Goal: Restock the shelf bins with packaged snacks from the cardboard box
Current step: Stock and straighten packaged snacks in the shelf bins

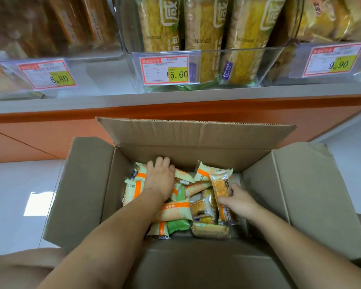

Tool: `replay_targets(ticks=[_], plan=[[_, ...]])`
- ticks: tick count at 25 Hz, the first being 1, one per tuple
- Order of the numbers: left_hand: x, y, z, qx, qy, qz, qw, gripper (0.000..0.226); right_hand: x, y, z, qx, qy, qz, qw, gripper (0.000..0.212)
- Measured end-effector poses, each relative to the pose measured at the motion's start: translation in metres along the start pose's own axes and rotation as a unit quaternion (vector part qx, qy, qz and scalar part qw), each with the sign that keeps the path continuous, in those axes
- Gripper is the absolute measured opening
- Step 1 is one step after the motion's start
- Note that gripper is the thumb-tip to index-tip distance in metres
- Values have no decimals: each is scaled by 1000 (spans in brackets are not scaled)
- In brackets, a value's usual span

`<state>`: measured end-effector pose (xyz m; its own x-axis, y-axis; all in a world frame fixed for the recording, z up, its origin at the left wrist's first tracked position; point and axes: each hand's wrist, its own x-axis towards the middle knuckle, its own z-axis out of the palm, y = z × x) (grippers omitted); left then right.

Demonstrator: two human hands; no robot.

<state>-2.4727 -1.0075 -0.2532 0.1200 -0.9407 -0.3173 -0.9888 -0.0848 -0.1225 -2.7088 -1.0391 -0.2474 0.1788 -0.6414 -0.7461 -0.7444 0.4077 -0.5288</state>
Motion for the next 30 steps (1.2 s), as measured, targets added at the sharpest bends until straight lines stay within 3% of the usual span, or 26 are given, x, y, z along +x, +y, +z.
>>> replay_targets(ticks=[5,9,12,14,17,20,23,27,29,30], plan=[[-11,-15,6,-60,14,52,997,32,-4,-3,4,15,-10,-14,1000,31],[-20,-28,-16,-197,17,86,977,37,-9,-14,5,37,-8,-42,998,31],[-36,-27,-31,-298,0,60,953,33,-19,-28,6,100,-14,-68,993,28],[-50,-27,-33,-423,-19,3,906,26,-30,-39,6,170,-19,-81,982,19],[-73,-25,-41,-594,-37,-45,802,27,-41,-48,7,221,-42,-113,968,14],[-87,-21,-53,-677,-93,-58,727,22,-54,-58,15,251,-80,-136,955,24],[-90,-17,-60,-728,-140,-49,669,40,-61,-61,23,263,-92,-151,949,36],[-90,-23,-64,-741,-178,-34,647,58,-69,-65,21,280,-62,-157,945,27],[-90,-30,-66,-715,-167,-35,678,67,-71,-68,14,297,-23,-155,942,22],[-89,-34,-66,-680,-153,-33,716,70,-71,-69,9,303,-5,-156,940,20]])
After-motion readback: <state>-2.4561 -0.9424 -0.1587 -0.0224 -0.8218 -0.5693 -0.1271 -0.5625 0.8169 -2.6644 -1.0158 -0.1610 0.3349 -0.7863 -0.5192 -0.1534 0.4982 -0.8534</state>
